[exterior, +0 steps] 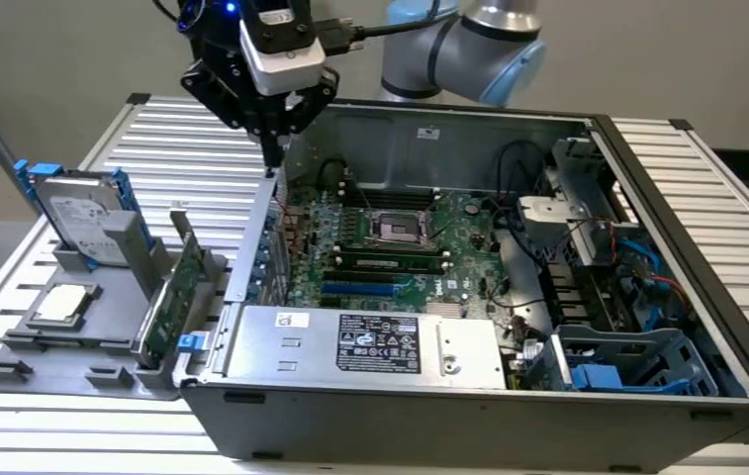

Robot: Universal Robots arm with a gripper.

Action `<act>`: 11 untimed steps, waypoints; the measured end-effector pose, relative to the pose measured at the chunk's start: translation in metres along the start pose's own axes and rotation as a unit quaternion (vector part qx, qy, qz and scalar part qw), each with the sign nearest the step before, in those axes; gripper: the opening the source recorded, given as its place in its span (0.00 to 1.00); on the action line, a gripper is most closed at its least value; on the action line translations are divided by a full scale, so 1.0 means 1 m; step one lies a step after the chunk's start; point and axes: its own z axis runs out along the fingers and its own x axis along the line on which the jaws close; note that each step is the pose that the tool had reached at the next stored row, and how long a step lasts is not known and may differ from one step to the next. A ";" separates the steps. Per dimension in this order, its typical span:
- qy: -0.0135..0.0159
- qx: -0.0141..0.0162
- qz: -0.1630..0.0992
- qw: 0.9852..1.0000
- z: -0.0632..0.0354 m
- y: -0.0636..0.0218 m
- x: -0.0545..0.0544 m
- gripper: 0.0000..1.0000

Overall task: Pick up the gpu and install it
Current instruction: 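Reach for the gpu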

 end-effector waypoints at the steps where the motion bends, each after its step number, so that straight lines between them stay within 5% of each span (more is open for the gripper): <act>1: 0.000 0.000 0.000 1.000 0.0008 -0.0009 0.004 0.11; 11: 0.000 0.000 0.000 1.000 0.0104 -0.0088 0.050 0.11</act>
